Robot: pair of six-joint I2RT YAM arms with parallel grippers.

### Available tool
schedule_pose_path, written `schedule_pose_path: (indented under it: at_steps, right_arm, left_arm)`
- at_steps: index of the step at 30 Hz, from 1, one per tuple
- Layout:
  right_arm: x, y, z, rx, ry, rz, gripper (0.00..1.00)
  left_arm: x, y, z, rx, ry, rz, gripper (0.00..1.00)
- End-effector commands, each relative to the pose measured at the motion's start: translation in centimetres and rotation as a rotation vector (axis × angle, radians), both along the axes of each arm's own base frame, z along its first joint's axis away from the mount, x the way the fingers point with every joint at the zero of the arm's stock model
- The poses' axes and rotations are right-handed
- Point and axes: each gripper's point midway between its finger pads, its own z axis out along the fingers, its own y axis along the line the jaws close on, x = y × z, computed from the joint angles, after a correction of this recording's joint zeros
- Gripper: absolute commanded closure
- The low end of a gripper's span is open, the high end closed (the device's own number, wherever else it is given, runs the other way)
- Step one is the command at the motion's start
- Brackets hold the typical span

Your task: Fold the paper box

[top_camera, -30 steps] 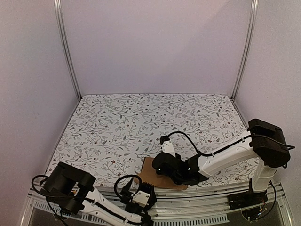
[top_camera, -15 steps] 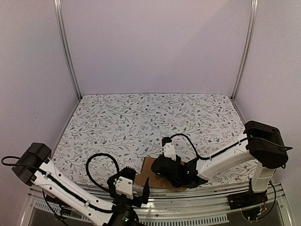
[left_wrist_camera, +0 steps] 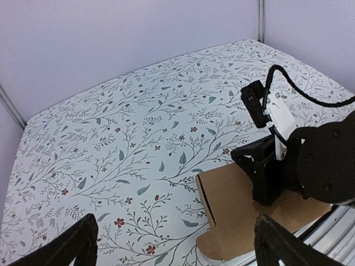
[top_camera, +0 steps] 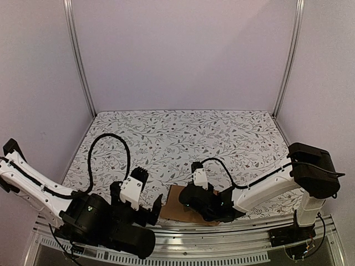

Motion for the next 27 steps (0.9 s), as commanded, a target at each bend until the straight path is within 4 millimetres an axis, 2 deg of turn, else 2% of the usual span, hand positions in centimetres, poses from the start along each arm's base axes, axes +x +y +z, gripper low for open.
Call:
schedule_pose_path:
  at_steps: [1,4,8,13,17,18,22,27]
  right_arm:
    - [-2.0,-2.6,-4.7,-0.180,0.087,0.052,1.00]
    - [-2.0,-2.6,-4.4,-0.176,0.084,0.055,1.00]
    - [-2.1,-2.5,-3.8,-0.170,0.082,0.067,1.00]
    - [-2.2,-2.4,-2.9,-0.156,0.081,0.088,1.00]
    - [-2.3,-2.4,-2.7,-0.157,0.081,0.100,1.00]
    - [-2.3,-2.3,-2.6,-0.157,0.081,0.102,1.00]
    - [-2.4,-2.1,-2.6,-0.160,0.081,0.113,1.00]
    - [-2.4,-2.1,-2.6,-0.165,0.081,0.118,1.00]
  left_arm:
    - [1.1,-2.0,-1.3,-0.027,0.123,-0.131,0.04]
    - [2.1,-2.0,-2.2,-0.057,0.172,-0.169,0.03]
    - [3.3,-2.9,-3.4,-0.098,0.259,-0.235,0.02]
    - [5.7,-3.3,-5.8,-0.177,0.384,-0.271,0.02]
    - [6.7,-4.3,-7.8,-0.237,0.522,-0.341,0.02]
    - [7.4,-4.7,-7.7,-0.278,0.541,-0.355,0.03]
    - [7.6,-5.8,-8.8,-0.333,0.632,-0.409,0.05]
    - [8.1,-5.5,-12.0,-0.344,0.791,-0.408,0.09]
